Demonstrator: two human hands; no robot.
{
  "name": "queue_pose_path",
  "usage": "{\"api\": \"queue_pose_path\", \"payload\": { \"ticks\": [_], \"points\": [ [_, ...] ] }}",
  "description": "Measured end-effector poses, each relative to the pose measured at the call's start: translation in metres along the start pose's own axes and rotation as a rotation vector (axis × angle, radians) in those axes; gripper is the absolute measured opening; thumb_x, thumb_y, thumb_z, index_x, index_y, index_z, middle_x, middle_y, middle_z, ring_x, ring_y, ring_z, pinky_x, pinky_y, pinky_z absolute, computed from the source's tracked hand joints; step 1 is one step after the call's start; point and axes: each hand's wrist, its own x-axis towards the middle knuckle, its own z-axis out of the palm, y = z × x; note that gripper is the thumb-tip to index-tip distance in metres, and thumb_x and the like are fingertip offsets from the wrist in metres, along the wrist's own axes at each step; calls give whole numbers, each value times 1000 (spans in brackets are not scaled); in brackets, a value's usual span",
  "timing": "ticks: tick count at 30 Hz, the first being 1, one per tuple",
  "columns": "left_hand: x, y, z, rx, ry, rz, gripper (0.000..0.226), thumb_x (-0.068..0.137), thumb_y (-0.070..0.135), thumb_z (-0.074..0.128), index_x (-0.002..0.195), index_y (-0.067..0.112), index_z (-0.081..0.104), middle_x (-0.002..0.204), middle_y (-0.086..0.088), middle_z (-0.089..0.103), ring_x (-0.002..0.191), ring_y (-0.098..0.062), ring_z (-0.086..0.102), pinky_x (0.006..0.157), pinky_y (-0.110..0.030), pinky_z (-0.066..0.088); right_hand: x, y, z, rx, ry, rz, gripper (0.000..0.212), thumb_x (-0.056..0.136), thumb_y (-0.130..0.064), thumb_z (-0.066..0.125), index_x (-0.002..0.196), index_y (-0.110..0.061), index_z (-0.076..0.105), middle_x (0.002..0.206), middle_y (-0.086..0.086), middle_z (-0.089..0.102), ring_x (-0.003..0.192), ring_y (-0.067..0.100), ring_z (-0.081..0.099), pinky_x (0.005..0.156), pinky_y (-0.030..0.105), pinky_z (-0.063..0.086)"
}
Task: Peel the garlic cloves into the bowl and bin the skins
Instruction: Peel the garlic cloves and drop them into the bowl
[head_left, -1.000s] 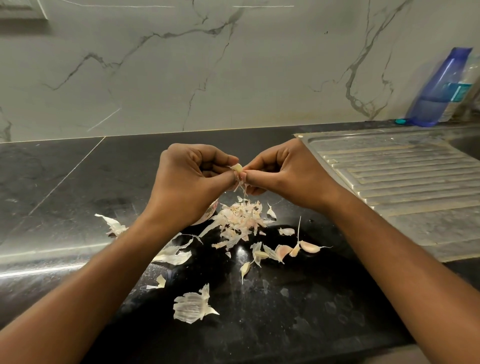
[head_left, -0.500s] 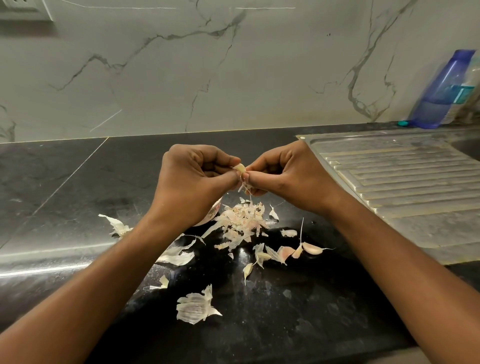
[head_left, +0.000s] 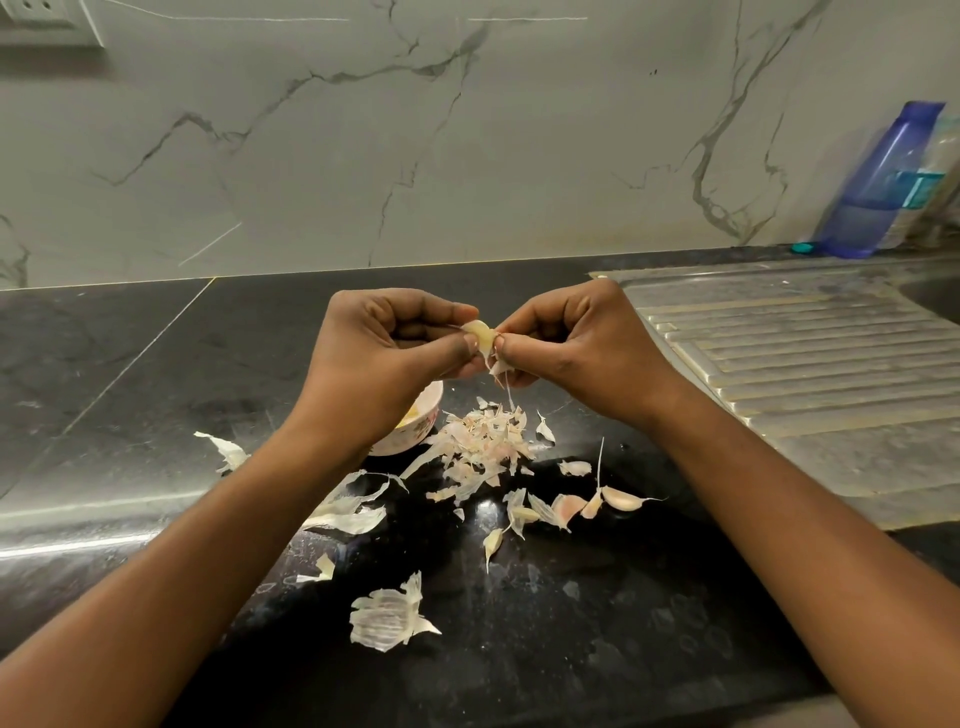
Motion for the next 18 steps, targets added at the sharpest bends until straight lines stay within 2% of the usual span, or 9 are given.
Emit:
{"api": "queue_pose_path", "payload": {
  "ticks": [3, 6, 12, 18],
  "points": [
    [1, 2, -1, -95, -26, -76, 25, 88, 0, 75, 113, 3, 75, 97, -11, 81, 88, -25, 80, 77, -27, 65, 0, 0, 0, 11, 0, 9, 10, 96, -8, 77, 99, 0, 81, 84, 6, 81, 71, 20, 80, 66, 26, 64],
    [1, 1, -1, -82, -35, -115, 25, 91, 1, 72, 115, 6, 75, 99, -8, 82, 89, -23, 80, 78, -26, 65, 0, -1, -1, 8, -2, 13, 8, 95, -8, 77, 98, -2, 82, 84, 7, 81, 72, 22, 80, 67, 29, 65],
    [0, 1, 0, 51, -45, -6, 41, 82, 13, 85, 120, 6, 75, 99, -6, 81, 90, -20, 80, 82, -29, 65, 0, -2, -2, 10, -3, -6, 9, 94, -11, 80, 98, -3, 82, 83, 7, 81, 73, 24, 79, 69, 35, 67],
    [0, 0, -1, 5, -31, 15, 40, 80, 5, 85, 119, 5, 75, 95, -11, 80, 88, -26, 80, 83, -35, 66, 0, -2, -4, -7, 13, -3, 9, 96, -9, 77, 97, -2, 82, 83, 6, 80, 72, 23, 79, 67, 31, 66]
  ]
}}
